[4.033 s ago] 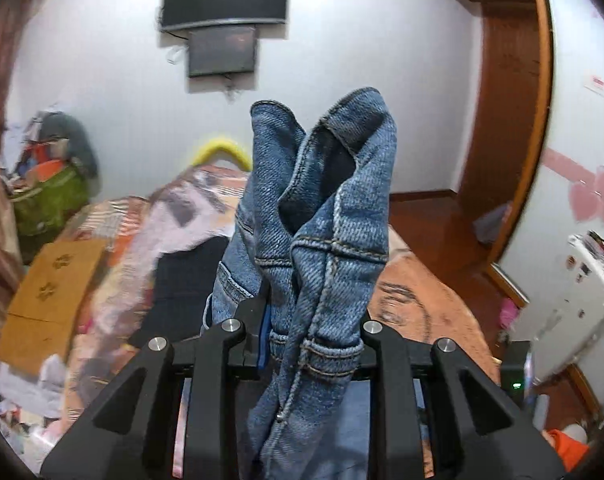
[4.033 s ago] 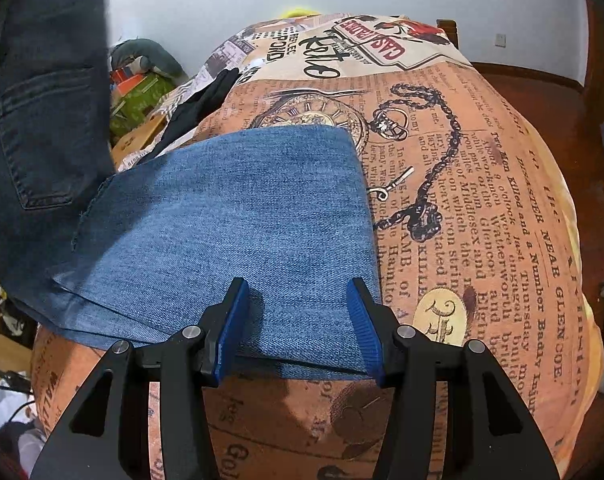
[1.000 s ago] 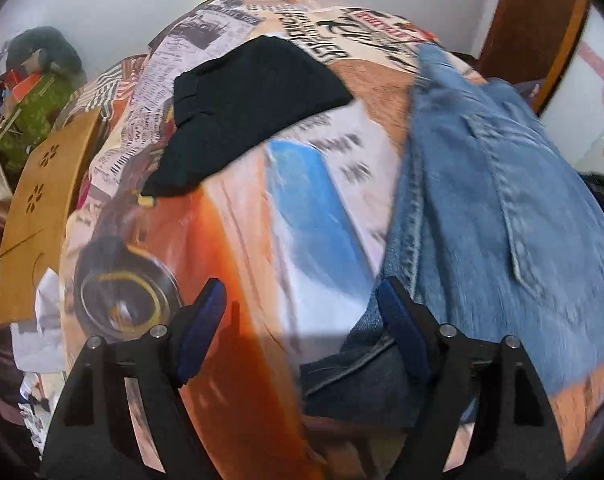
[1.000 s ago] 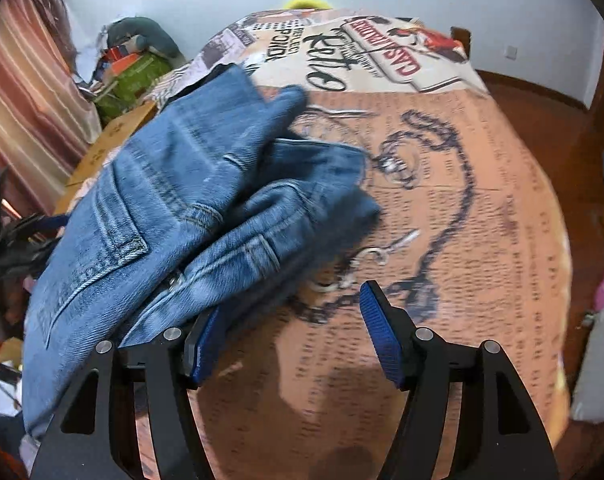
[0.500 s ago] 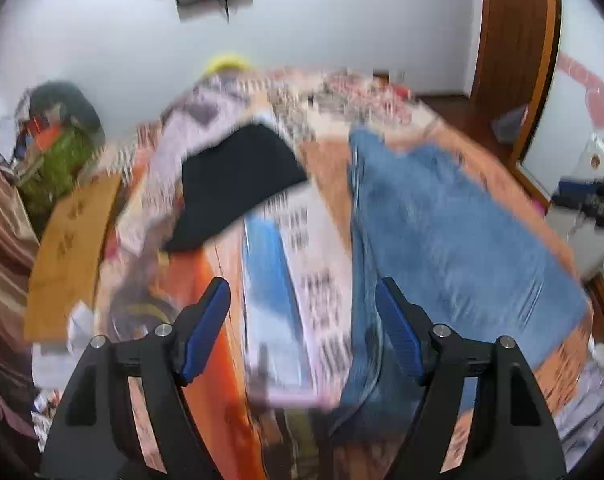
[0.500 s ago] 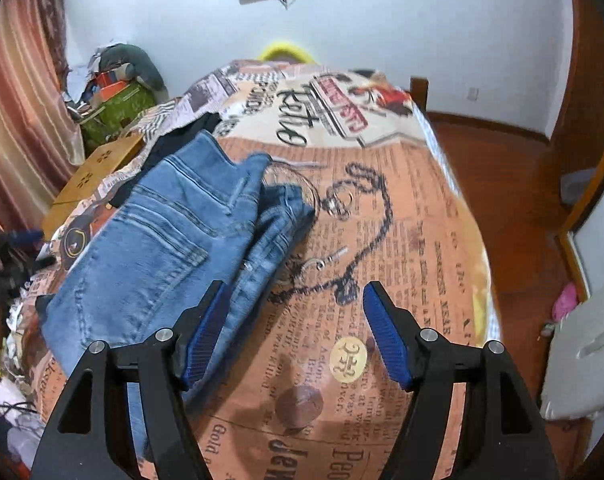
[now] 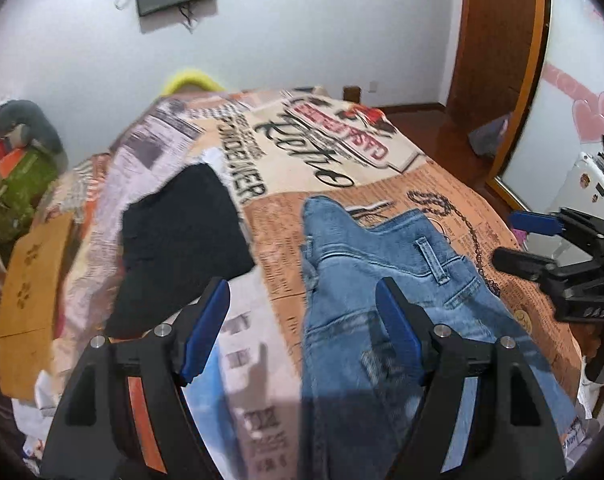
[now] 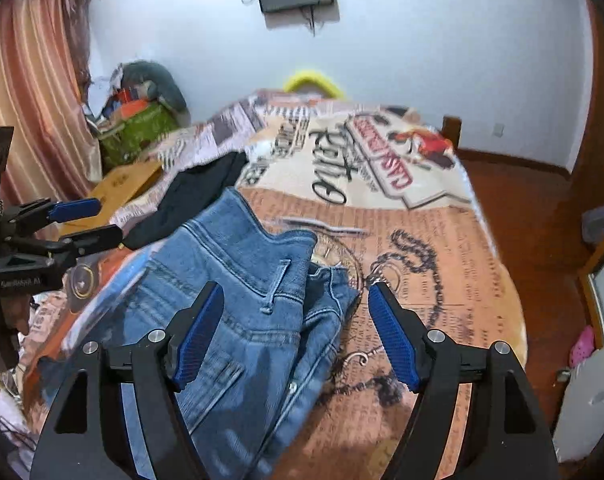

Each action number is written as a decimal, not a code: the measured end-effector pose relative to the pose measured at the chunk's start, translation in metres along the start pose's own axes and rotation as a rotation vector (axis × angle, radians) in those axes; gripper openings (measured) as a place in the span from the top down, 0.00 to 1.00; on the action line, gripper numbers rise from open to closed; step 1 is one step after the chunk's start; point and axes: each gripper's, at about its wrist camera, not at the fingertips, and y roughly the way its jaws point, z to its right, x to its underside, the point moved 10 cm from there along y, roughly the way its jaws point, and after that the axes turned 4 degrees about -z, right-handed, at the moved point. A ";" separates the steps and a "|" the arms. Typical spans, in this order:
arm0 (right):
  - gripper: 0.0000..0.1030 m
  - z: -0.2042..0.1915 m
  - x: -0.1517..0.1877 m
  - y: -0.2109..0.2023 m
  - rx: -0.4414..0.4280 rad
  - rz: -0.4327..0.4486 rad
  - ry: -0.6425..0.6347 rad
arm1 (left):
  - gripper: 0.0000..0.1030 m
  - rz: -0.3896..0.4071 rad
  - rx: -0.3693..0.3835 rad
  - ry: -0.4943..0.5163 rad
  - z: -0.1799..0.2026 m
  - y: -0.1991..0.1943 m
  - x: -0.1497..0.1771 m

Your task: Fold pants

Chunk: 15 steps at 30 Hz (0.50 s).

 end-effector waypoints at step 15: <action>0.69 -0.003 0.016 0.066 -0.178 -0.148 0.036 | 0.27 -0.057 0.007 0.037 0.002 0.059 0.010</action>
